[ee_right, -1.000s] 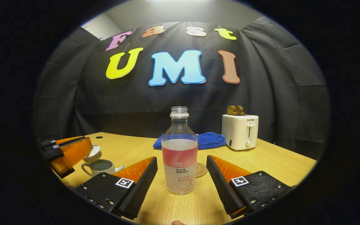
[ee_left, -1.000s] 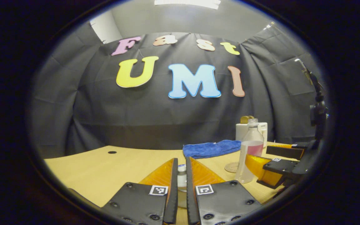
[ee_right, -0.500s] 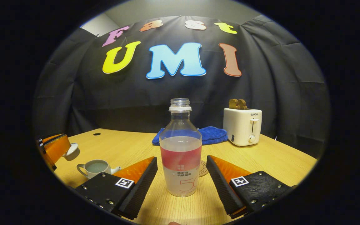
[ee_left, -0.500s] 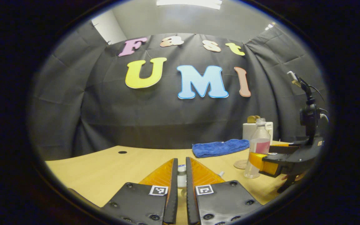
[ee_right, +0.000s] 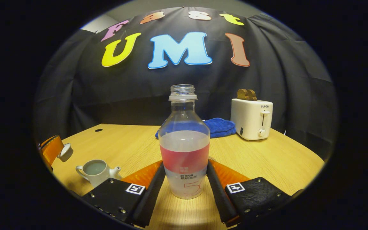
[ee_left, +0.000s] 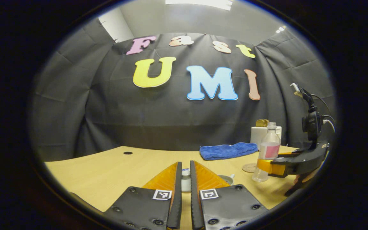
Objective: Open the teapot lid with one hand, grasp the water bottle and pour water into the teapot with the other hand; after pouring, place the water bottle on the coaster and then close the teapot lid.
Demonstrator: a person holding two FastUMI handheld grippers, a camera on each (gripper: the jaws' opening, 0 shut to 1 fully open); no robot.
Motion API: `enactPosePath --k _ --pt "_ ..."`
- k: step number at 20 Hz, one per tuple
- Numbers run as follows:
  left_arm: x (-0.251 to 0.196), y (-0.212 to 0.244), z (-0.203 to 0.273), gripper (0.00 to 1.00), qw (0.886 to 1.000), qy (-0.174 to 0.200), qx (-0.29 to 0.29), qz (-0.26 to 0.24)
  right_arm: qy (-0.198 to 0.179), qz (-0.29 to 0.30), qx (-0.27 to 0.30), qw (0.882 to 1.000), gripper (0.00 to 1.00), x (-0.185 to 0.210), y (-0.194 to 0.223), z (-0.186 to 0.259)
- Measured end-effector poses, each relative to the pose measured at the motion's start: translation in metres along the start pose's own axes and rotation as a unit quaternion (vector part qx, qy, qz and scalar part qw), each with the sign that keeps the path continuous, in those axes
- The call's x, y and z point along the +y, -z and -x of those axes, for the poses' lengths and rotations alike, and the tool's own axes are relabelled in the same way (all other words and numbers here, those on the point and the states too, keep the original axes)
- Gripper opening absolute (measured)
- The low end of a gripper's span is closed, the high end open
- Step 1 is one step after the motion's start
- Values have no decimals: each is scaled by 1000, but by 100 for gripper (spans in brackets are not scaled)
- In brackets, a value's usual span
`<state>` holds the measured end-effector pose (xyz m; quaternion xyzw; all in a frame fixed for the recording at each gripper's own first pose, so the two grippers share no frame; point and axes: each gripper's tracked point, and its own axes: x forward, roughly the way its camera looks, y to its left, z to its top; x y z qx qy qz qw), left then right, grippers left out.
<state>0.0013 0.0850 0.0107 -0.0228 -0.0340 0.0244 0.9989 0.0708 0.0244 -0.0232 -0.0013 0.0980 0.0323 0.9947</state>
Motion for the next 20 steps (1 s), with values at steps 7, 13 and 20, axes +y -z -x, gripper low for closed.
enactPosePath --k 7,13,20 --pt "2 6 -4 18 1000 1 11 5 2 28 -4 1000 75 2 -3 2" --pt "10 9 -6 18 999 2 22 43 21 242 -11 970 72 -6 -1 8" --pt "12 10 -5 22 998 4 26 58 30 400 -32 915 72 -12 -17 8"
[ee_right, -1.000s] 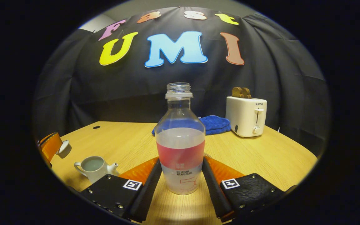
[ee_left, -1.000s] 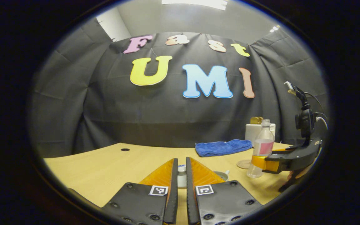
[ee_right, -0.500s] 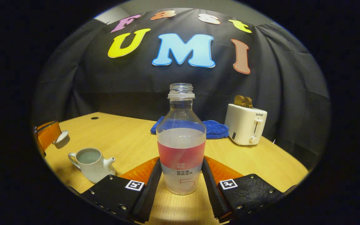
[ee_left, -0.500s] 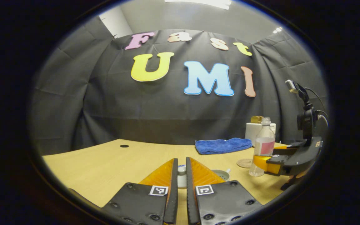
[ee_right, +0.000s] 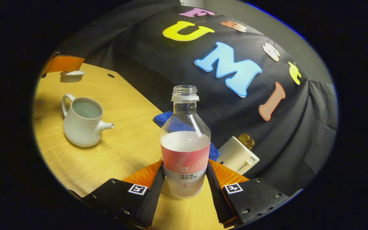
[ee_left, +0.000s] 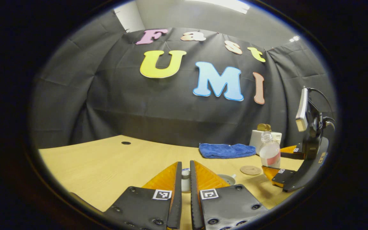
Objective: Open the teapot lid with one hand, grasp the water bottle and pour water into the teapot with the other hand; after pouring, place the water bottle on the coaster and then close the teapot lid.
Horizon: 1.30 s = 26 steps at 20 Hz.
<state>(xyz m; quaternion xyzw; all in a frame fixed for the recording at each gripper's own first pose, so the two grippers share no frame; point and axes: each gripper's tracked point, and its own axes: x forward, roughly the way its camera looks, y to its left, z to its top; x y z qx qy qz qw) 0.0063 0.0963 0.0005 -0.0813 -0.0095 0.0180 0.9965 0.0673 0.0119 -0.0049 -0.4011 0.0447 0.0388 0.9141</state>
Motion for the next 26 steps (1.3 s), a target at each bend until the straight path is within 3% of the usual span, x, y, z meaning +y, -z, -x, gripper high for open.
enactPosePath --k 3,6,8,12,15,17,18,23,26 --pt "4 -1 0 22 1000 -2 -1 7 14 89 -27 996 72 -7 -10 -1" --pt "8 2 -2 18 1000 -2 5 26 11 142 -38 989 72 -7 -12 -5" --pt "12 2 -2 22 999 -4 6 37 11 176 -44 983 72 -5 -14 -7" --pt "13 2 -1 22 999 -4 7 43 40 277 -77 957 72 -7 -29 -5" --pt "12 2 -2 18 999 -3 8 40 36 307 -88 947 72 -5 -33 -7" --pt "11 3 -2 22 999 -3 8 39 35 323 -98 941 72 -3 -39 -8" --pt "11 3 -2 18 999 -3 8 39 37 335 -103 936 72 -2 -42 -7" --pt "12 2 -1 22 999 -2 8 41 37 392 -126 910 72 2 -51 -5" --pt "14 2 -1 22 999 -3 8 43 48 437 -146 886 72 3 -60 -3"
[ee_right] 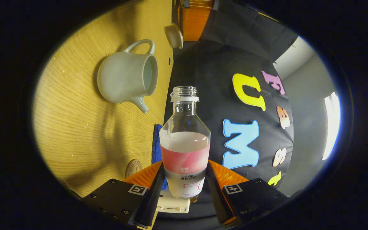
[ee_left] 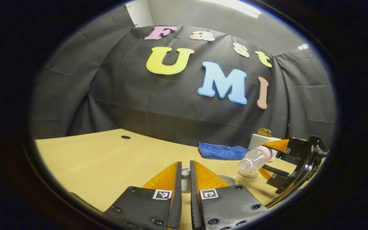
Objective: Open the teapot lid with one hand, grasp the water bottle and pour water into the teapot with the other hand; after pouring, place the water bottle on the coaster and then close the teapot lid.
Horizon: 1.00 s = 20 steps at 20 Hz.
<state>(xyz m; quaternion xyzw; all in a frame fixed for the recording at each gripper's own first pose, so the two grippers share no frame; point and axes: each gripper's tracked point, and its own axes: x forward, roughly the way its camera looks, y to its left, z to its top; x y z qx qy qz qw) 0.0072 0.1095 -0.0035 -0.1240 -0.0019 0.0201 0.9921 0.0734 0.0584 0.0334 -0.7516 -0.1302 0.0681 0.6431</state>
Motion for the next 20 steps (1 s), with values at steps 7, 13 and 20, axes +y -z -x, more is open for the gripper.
enactPosePath --k 7,13,20 --pt "0 0 0 22 1000 3 1 9 17 80 -24 996 72 -8 -11 -7" --pt "-1 1 0 18 1000 4 2 10 42 114 -24 992 72 -19 -11 -11" --pt "-2 0 -1 22 1000 6 2 13 72 164 -34 983 72 -26 -15 -12"
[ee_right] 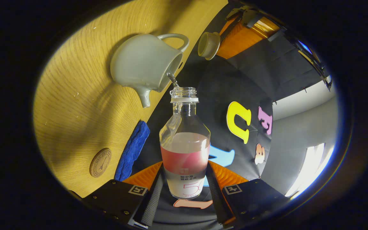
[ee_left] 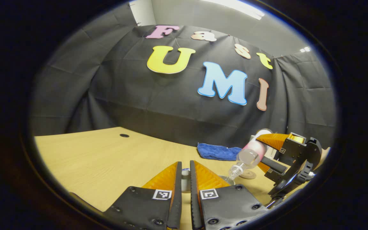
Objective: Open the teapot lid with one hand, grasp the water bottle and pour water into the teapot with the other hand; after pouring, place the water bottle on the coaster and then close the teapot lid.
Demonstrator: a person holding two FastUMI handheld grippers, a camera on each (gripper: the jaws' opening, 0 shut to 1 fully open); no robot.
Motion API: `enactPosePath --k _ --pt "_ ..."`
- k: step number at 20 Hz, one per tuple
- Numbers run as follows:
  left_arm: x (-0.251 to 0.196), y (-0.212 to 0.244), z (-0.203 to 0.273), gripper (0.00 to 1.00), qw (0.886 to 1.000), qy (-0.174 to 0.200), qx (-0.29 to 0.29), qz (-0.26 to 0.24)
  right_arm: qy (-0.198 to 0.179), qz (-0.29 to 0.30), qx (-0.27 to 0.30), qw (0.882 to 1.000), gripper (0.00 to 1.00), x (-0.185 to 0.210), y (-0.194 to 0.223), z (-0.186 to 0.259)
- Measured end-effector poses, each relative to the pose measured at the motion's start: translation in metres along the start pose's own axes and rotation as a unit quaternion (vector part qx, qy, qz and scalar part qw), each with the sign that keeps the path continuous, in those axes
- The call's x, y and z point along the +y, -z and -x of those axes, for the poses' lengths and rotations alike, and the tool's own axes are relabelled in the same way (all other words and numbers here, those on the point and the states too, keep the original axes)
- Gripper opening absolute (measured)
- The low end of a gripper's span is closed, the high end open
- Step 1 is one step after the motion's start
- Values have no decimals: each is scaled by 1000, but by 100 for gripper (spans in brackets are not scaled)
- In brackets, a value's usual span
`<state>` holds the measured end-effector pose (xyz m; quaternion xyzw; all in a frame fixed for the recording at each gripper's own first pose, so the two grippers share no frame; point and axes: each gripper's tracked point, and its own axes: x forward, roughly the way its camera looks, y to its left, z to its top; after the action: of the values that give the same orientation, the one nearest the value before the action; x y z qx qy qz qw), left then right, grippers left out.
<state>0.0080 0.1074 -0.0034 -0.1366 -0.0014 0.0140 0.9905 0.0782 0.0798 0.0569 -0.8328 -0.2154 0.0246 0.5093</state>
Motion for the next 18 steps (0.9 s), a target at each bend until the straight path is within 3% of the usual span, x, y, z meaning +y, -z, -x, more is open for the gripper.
enactPosePath --k 1,2,3,5,18 --pt "1 1 -1 18 1000 0 0 1 0 0 1 1000 72 0 1 0" --pt "1 0 0 22 1000 0 0 2 -2 -3 3 1000 72 1 3 0" --pt "1 0 0 18 1000 0 0 4 -2 -6 6 1000 72 1 5 -1" --pt "3 0 1 22 1000 -1 0 10 0 -6 7 1000 72 -1 8 -2" --pt "6 1 1 22 1000 -4 1 22 41 38 -11 998 72 -13 2 -2"
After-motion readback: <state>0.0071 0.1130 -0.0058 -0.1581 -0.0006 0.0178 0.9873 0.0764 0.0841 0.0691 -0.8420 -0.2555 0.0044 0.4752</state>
